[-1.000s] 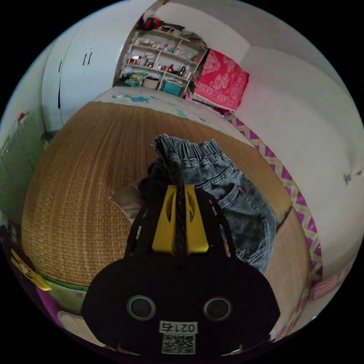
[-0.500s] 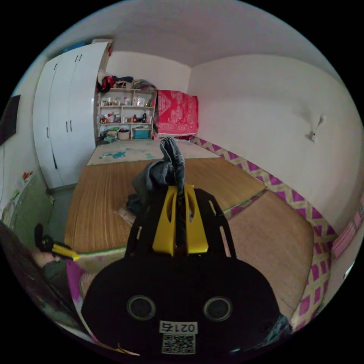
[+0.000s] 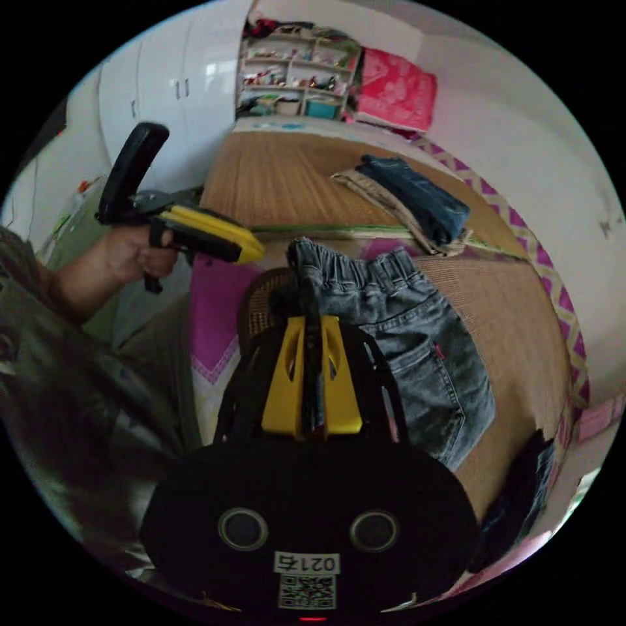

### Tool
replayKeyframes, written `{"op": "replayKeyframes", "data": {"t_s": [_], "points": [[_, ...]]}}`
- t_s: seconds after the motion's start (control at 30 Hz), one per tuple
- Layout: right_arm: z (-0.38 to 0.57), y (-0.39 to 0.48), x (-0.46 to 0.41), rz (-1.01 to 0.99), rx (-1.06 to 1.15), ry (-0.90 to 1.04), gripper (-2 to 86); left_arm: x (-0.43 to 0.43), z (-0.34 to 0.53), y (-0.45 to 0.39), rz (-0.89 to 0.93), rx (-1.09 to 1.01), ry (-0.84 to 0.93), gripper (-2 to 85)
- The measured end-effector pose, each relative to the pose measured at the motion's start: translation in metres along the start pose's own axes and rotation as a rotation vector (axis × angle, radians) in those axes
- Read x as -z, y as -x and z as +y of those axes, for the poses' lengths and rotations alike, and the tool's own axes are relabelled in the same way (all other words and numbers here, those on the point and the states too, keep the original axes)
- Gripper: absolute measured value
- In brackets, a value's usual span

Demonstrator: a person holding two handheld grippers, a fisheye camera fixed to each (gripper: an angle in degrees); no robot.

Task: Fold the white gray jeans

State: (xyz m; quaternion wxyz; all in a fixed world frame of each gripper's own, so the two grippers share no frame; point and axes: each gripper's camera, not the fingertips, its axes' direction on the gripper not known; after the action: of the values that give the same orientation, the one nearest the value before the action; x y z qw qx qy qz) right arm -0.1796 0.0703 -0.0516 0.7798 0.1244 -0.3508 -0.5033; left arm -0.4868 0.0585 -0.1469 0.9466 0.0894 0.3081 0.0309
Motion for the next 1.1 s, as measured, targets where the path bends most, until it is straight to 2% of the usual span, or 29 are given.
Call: {"op": "replayKeyframes", "data": {"t_s": [0.13, 0.27, 0.37, 0.43, 0.53, 0.63, 0.7, 0.87, 1.0, 1.1], "points": [[0.002, 0.007, 0.026, -0.015, -0.016, -0.074, 8.7, 0.001, 0.0, -0.002, -0.013, 0.013, -0.011, 3.9], [-0.014, 0.024, 0.006, 0.108, 0.023, -0.007, 11.8, -0.005, -0.003, -0.011, -0.031, 0.012, -0.015, 3.9], [-0.021, 0.022, -0.011, 0.239, 0.014, 0.053, 11.0, -0.01, -0.007, -0.019, -0.05, 0.004, -0.014, 3.8], [-0.022, 0.015, -0.012, 0.232, -0.001, 0.084, 9.6, -0.014, -0.008, -0.025, -0.061, -0.004, -0.008, 3.6], [-0.012, -0.017, 0.032, 0.148, -0.132, -0.029, 5.8, -0.023, -0.011, -0.034, -0.076, -0.014, 0.003, 2.9], [0.023, -0.075, 0.116, 0.039, -0.33, -0.245, 5.1, -0.034, -0.016, -0.046, -0.079, -0.031, 0.006, 1.4], [0.071, -0.121, 0.195, 0.046, -0.468, -0.41, 5.0, -0.046, -0.023, -0.061, -0.075, -0.064, 0.0, 0.1], [0.208, -0.195, 0.335, 0.174, -0.732, -0.627, 4.8, -0.083, -0.046, -0.101, -0.037, -0.16, 0.01, 0.6], [0.329, -0.24, 0.406, 0.361, -0.965, -0.603, 4.7, -0.131, -0.07, -0.144, 0.003, -0.257, 0.066, 3.4], [0.421, -0.283, 0.404, 0.337, -1.157, -0.556, 4.7, -0.179, -0.085, -0.164, 0.002, -0.299, 0.155, 5.2]]}}
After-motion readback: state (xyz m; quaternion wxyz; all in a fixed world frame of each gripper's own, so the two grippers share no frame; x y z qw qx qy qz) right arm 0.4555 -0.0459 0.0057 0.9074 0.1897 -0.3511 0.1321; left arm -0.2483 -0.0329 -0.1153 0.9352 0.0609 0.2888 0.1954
